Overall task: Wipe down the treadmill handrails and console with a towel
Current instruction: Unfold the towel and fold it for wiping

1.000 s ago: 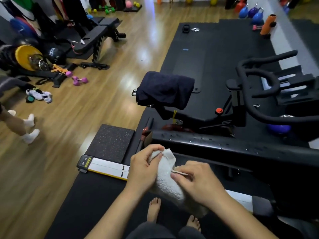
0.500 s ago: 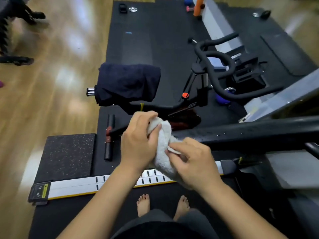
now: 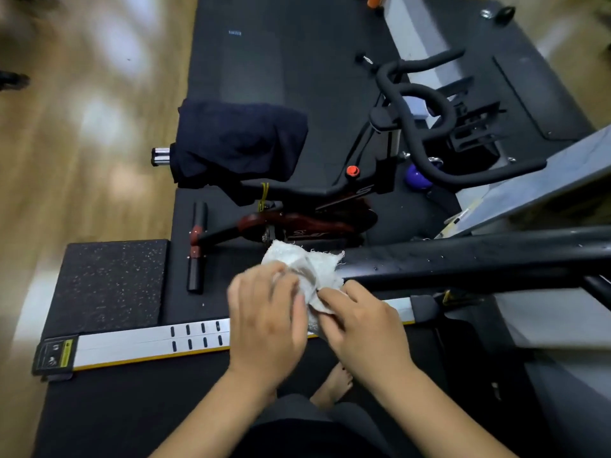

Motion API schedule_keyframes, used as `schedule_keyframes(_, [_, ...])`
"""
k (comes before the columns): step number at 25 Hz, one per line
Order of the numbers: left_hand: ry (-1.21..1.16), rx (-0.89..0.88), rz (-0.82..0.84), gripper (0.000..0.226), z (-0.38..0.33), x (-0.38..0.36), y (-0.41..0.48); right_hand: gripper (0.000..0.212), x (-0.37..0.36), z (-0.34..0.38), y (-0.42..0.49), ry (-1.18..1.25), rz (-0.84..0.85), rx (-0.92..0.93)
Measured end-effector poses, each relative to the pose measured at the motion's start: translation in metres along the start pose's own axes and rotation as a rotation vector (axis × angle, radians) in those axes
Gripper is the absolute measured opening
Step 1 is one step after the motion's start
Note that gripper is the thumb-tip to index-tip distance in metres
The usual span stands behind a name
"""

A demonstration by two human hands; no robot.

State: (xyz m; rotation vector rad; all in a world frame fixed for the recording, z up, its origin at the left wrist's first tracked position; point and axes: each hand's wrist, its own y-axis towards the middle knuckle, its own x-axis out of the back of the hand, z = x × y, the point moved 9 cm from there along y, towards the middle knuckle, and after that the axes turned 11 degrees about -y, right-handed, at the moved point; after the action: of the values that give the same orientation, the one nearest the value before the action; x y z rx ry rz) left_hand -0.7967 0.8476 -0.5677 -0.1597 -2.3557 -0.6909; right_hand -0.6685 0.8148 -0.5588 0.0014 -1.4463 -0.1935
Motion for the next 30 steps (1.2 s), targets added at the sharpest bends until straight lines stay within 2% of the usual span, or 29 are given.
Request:
schedule_keyframes(4, [0.071,-0.094,0.232,0.056,-0.012,-0.033,-0.030,0.008,0.009,-0.012,0.002,-0.090,-0.013,-0.012])
schedule_keyframes(8, [0.113,-0.106,0.386,0.057,-0.028,-0.073,0.018,0.015,0.034,-0.048,0.020,-0.162,-0.122,-0.099])
schedule_keyframes(10, [0.107,-0.106,0.428,0.055,-0.028,-0.081,0.029,0.029,0.042,-0.049,0.029,-0.154,-0.174,-0.057])
schedule_keyframes(12, [0.085,-0.159,0.389,0.052,-0.025,-0.071,0.017,0.042,0.032,-0.031,0.029,-0.178,-0.136,0.110])
schedule_keyframes(15, [0.022,-0.215,0.354,0.052,-0.014,-0.045,-0.017,0.059,-0.008,0.001,-0.004,-0.201,0.050,0.267])
schedule_keyframes(18, [-0.052,-0.251,0.304,0.052,-0.004,-0.037,-0.023,0.072,-0.030,0.016,-0.030,-0.257,0.174,0.236])
schedule_keyframes(21, [-0.137,-0.180,0.307,0.050,0.002,-0.044,0.007,0.068,-0.034,0.013,-0.001,-0.336,0.237,0.164])
schedule_keyframes(23, [-0.164,-0.074,0.358,0.044,0.007,-0.048,0.037,0.068,-0.033,0.008,0.031,-0.357,0.266,0.134])
schedule_keyframes(26, [-0.211,0.127,0.423,0.040,0.027,-0.055,0.065,0.080,-0.041,0.004,0.058,-0.338,0.372,0.135])
schedule_keyframes(28, [-0.251,0.100,0.376,0.042,0.028,-0.049,0.055,0.074,-0.039,0.008,0.052,-0.331,0.335,0.141])
schedule_keyframes(30, [-0.273,-0.016,0.305,0.042,0.021,-0.039,0.028,0.061,-0.030,0.013,0.028,-0.295,0.219,0.166])
